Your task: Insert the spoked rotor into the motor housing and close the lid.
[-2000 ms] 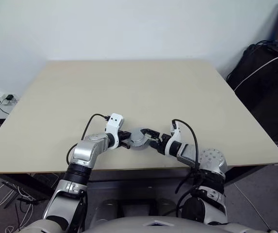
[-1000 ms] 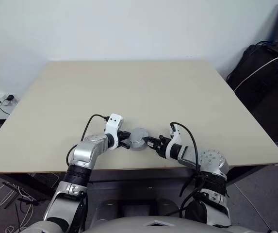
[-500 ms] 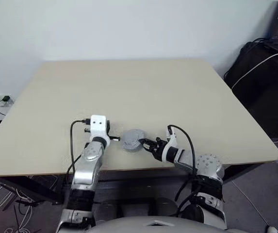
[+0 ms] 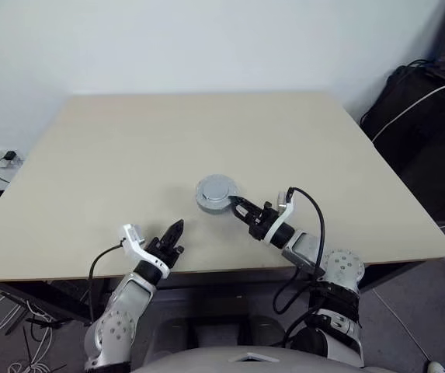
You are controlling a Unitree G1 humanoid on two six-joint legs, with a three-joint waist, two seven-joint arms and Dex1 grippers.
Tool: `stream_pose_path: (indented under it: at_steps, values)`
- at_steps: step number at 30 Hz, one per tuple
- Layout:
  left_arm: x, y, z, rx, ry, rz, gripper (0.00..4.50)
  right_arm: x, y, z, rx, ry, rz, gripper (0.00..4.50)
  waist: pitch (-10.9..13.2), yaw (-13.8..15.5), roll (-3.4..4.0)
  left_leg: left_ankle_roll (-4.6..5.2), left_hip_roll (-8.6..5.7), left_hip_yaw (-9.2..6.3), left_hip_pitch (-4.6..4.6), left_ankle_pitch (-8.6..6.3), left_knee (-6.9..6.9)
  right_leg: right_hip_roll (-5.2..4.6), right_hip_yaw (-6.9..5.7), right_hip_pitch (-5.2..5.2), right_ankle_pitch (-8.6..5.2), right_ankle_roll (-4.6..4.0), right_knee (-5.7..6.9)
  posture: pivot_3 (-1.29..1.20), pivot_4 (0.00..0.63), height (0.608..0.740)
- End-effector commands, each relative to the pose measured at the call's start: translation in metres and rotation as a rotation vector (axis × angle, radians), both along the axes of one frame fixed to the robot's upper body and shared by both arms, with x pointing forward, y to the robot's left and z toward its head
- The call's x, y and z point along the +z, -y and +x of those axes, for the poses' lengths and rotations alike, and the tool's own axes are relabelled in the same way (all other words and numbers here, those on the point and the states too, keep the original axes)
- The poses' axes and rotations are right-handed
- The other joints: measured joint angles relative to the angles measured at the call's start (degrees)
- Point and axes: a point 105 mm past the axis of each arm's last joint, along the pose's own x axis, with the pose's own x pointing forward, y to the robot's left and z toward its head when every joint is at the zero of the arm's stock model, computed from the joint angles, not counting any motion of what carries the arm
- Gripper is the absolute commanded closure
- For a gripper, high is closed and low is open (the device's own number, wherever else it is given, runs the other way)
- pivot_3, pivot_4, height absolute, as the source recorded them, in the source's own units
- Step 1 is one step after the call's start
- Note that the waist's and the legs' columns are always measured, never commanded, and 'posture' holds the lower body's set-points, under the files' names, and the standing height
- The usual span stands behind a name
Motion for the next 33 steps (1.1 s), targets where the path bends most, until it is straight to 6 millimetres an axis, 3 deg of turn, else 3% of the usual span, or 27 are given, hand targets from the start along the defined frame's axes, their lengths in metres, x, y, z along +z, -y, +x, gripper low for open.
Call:
stream_pose_path:
  at_steps: [1,4,7,19,33]
  values:
    - [0.03,0.021,0.002,0.056,0.067,-0.385,4.5,0.04,-0.027,0.001,0.055,0.133,0.111,3.3,0.05,-0.04,-0.01,0.0,0.02,0.0,-0.01,0.0,0.0,0.01,0.0,0.0,0.0,0.0,0.01,0.0,0.0,0.74]
    - [0.033,0.025,0.0,0.039,0.059,-0.474,4.5,0.043,-0.03,0.001,0.067,0.14,0.101,3.3,0.1,0.03,0.02,-0.01,0.03,-0.02,0.03,0.0,0.02,-0.01,-0.01,0.02,0.0,-0.01,0.02,0.0,0.0,0.74]
    - [0.033,0.026,0.001,0.032,0.051,-0.521,3.91,0.044,-0.031,0.0,0.08,0.143,0.093,3.3,0.1,0.08,0.02,0.0,-0.01,-0.01,0.03,0.0,0.04,0.03,-0.01,0.04,0.0,0.0,0.01,0.0,0.0,0.74]
    - [0.035,0.031,0.003,0.022,0.057,-0.594,0.03,0.035,-0.029,-0.004,0.115,0.113,0.033,3.3,0.11,0.06,0.01,0.02,-0.04,0.02,0.02,-0.01,0.03,0.08,0.01,0.05,0.01,0.01,-0.01,0.0,0.0,0.74]
    - [0.034,0.035,0.002,0.02,0.049,-0.641,0.03,0.028,-0.038,-0.028,0.256,0.099,0.016,3.3,0.11,0.08,0.01,0.02,-0.03,0.02,0.02,-0.01,0.04,0.08,0.01,0.05,0.0,0.0,-0.01,0.0,0.0,0.74]
